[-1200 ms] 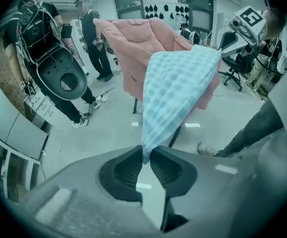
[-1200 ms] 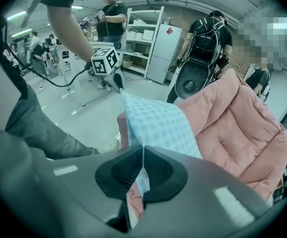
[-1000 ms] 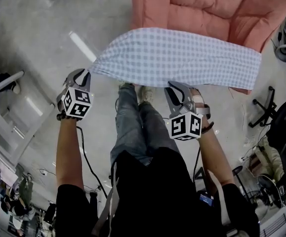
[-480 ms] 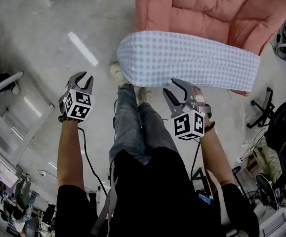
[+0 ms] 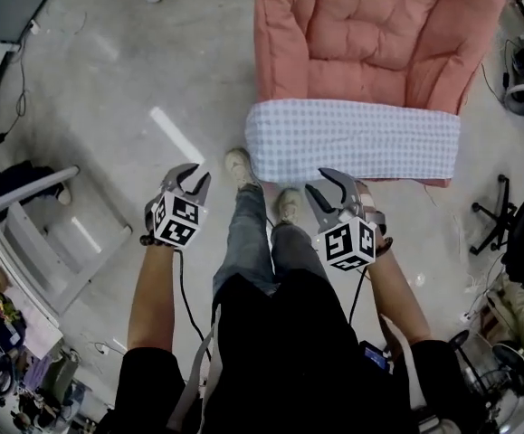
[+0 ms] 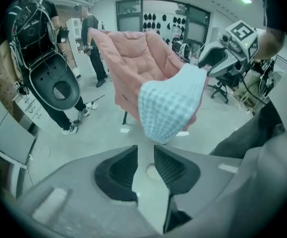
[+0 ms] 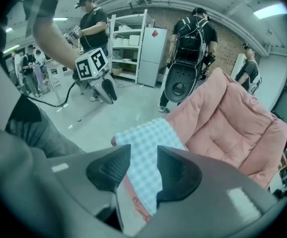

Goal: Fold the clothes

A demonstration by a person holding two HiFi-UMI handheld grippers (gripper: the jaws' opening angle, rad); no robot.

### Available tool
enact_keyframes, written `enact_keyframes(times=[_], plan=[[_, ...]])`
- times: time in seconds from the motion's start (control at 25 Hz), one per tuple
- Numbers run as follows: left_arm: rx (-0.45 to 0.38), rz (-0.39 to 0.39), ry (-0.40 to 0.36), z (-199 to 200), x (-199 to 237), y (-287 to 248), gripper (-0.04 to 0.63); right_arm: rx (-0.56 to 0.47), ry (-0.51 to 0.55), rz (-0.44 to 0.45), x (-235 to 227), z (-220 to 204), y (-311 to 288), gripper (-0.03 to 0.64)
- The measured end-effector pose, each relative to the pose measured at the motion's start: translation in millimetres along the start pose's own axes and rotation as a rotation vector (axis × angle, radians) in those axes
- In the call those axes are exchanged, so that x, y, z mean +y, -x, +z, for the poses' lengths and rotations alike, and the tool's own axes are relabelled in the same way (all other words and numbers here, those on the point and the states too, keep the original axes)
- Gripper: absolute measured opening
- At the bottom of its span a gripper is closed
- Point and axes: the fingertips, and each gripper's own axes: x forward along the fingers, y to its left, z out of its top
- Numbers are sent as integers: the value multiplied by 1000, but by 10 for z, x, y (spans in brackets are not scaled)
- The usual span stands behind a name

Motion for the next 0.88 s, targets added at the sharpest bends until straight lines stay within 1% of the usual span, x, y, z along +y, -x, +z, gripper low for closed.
enact_keyframes(times=[0.04, 0.08, 0.16, 0.24, 0.32, 0.4, 0.48, 0.56, 0.68, 0.76, 0.88], plan=[[-14, -20, -15, 149, -56, 119, 109, -11, -19, -3, -20, 81, 119, 169], [-22, -36, -47, 291, -89, 241, 109, -20, -33, -8, -35, 161, 231, 169], [-31, -56, -128, 558, -94, 488, 109, -30, -47, -32, -62, 305, 432, 167], [-49, -69, -199, 847, -61, 719, 109, -39, -60, -73, -118, 427, 629, 164], [-79, -85, -268, 1182, -55, 911, 109, -58, -115, -119, -203, 513, 837, 163], [-110, -106, -334, 1511, -108, 1037, 109, -91, -232, -158, -297, 564, 1047, 158], [-142, -119, -379, 1809, -155, 1073, 109, -121, -358, -202, -409, 599, 1202, 155], [-179, -135, -397, 2054, -203, 1060, 109, -122, -455, -256, -491, 597, 1293, 151], [-243, -185, -416, 2357, -310, 1062, 109, -120, -608, -329, -559, 562, 1379, 147], [-279, -235, -440, 2519, -346, 1063, 109, -145, -754, -404, -627, 497, 1428, 147], [-333, -346, -480, 2764, -313, 1071, 109, -161, -1041, -548, -665, 256, 1412, 147]])
